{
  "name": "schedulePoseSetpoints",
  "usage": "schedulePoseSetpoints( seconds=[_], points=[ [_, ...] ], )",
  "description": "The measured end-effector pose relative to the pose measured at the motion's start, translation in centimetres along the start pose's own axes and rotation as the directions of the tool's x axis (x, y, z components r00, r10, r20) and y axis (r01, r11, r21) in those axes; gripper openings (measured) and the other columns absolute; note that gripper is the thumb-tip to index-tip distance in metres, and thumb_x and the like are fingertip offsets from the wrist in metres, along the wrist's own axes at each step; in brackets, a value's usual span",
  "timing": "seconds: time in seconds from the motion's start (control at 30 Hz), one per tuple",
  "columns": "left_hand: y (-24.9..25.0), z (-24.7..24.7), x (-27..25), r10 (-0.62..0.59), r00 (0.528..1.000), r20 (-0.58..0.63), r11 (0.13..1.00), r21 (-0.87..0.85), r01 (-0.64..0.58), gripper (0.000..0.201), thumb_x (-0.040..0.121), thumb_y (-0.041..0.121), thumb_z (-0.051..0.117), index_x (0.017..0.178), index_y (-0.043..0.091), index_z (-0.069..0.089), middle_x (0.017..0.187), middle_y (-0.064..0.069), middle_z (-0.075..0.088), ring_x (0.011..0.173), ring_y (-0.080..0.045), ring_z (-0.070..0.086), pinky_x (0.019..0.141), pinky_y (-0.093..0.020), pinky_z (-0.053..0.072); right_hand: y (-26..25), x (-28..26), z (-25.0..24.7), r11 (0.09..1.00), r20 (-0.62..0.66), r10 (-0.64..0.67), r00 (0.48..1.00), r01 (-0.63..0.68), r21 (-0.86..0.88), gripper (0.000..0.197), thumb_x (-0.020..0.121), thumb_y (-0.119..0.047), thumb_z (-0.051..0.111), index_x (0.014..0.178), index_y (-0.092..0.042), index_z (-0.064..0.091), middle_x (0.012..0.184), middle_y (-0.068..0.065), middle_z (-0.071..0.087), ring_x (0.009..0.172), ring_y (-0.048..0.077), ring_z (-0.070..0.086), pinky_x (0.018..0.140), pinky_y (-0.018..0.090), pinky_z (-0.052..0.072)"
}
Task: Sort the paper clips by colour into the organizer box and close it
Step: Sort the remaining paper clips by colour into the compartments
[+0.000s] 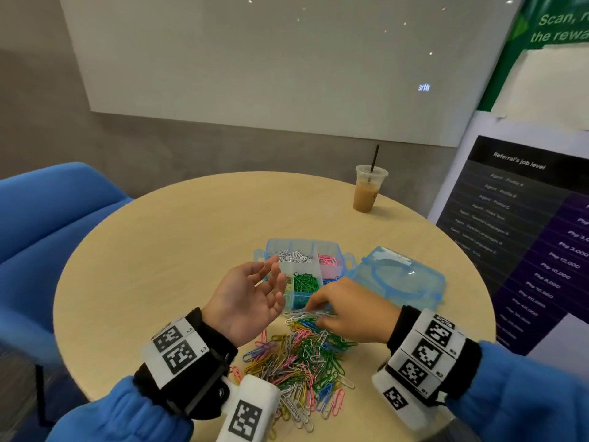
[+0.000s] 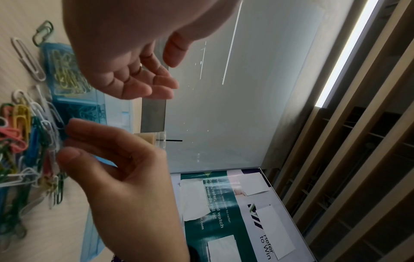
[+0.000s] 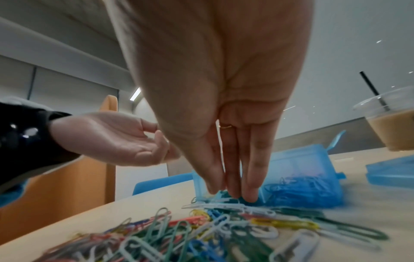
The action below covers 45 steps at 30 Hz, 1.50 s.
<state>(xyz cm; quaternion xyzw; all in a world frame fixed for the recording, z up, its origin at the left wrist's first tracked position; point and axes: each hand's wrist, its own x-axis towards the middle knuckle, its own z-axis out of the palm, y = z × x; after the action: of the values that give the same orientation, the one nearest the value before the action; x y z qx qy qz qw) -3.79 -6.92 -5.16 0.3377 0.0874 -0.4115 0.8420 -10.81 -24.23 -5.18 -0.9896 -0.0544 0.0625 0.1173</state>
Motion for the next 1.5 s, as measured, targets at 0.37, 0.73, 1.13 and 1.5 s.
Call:
schedulePoseSetpoints(
  seconds=[0.37, 0.73, 1.13, 1.5],
  points=[
    [0.6, -0.3, 0.3, 0.017, 1.0, -0.012, 1.0, 0.003, -0.017, 0.018, 0.096, 0.019, 0.045, 0.095, 0.017, 0.063, 0.074, 0.005, 0.059, 0.067, -0.012, 0.056, 0.064, -0.023, 0.037, -1.2, 3.6, 0.5, 0.998, -0.003, -0.042, 0.999, 0.042, -0.05, 0.022, 0.092, -0.01, 0.06, 0.111, -0.007, 0.071, 0.106, 0.01, 0.073, 0.097, 0.024, 0.067, 0.089, 0.038, 0.053],
    [3.3, -1.3, -0.5, 0.567, 0.706, 0.425, -0.188, 0.901, -0.391, 0.021, 0.102, 0.025, 0.042, 0.105, 0.022, 0.063, 0.106, 0.009, 0.059, 0.097, -0.009, 0.055, 0.076, -0.015, 0.042, -1.5, 3.9, 1.9, 0.972, 0.026, -0.113, 0.993, 0.116, -0.203, 0.011, 0.089, -0.009, 0.062, 0.093, -0.008, 0.072, 0.096, 0.012, 0.068, 0.086, 0.03, 0.064, 0.074, 0.039, 0.055],
    [2.2, -1.7, 0.1, 0.091, 0.949, 0.302, -0.591, 0.783, -0.192, 0.043, 0.105, 0.028, 0.032, 0.148, 0.019, 0.033, 0.153, 0.004, 0.034, 0.14, -0.013, 0.03, 0.11, -0.022, 0.023, 0.1, 3.6, -0.2, 0.958, 0.099, -0.09, 0.991, 0.059, 0.281, 0.012, 0.088, -0.018, 0.07, 0.094, -0.009, 0.068, 0.082, 0.0, 0.065, 0.066, 0.001, 0.057, 0.065, 0.013, 0.045],
    [2.3, -1.6, 0.5, 0.045, 0.952, 0.304, -0.578, 0.785, -0.223, 0.05, 0.104, 0.03, 0.037, 0.152, 0.027, 0.024, 0.148, 0.004, 0.036, 0.133, -0.015, 0.038, 0.104, -0.022, 0.028, 1.4, 3.3, -2.7, 0.558, 0.137, 0.071, 0.988, -0.154, 0.815, 0.008, 0.088, -0.009, 0.067, 0.093, -0.003, 0.065, 0.079, 0.01, 0.063, 0.068, 0.017, 0.064, 0.064, 0.023, 0.055]
  ],
)
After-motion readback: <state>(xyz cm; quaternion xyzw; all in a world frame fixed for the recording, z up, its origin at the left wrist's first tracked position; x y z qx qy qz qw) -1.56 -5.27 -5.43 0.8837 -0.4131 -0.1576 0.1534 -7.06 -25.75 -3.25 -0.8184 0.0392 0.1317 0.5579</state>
